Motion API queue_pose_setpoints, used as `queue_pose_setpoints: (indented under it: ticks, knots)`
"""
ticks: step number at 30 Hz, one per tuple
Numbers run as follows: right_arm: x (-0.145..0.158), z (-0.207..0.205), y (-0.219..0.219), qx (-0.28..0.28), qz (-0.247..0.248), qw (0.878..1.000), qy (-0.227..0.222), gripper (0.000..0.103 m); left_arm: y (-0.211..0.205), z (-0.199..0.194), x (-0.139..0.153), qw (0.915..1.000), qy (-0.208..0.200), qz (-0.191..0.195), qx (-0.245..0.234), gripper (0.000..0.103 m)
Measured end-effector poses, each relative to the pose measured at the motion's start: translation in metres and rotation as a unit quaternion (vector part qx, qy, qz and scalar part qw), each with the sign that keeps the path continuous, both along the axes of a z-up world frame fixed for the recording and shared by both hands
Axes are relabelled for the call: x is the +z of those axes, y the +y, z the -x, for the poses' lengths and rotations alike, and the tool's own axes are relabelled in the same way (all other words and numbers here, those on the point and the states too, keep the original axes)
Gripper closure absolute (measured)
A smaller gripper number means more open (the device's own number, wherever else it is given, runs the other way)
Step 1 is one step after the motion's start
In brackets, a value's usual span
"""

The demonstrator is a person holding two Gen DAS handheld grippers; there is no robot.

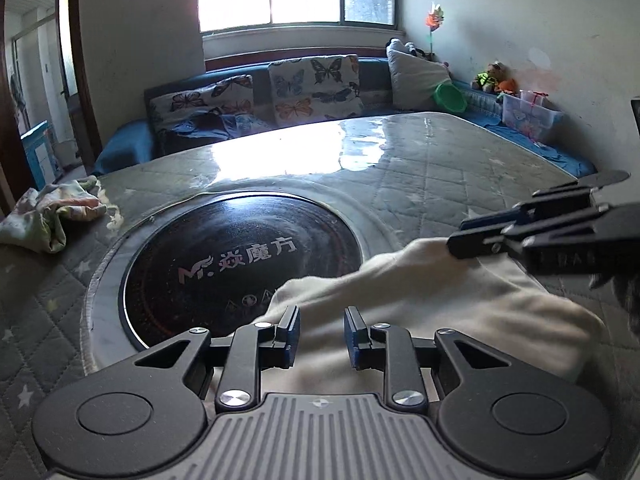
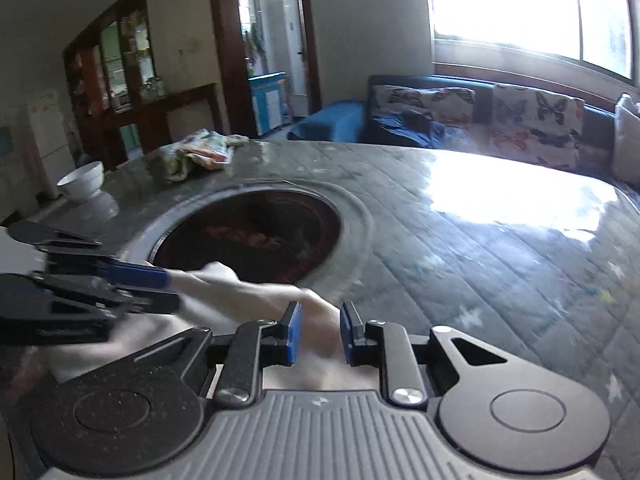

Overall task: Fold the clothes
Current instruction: 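Lift the hem with both grippers and fold it toward the collar, then release the hem with both grippers and smooth the folded layer flat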

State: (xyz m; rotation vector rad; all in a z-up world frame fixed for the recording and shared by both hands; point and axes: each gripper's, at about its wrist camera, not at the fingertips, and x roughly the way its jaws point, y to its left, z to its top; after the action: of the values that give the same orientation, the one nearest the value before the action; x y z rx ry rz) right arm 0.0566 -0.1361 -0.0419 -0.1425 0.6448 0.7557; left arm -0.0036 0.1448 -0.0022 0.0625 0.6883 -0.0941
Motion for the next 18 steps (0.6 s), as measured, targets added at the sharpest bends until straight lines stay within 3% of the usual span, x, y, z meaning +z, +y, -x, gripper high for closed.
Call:
queue_pose_setpoints:
  ticks: [9,18]
  knots:
    - [-0.018,-0.013,0.040,0.008,0.032,0.999,0.015,0.083,0.006,-0.016,-0.013,0.9992,0.015,0.021,0.029,0.075]
    - [-0.014,-0.008,0.053,0.017,0.026,0.999,0.007,0.081,0.004,-0.017,-0.010,0.9990,0.011,0.026,0.034,0.075]
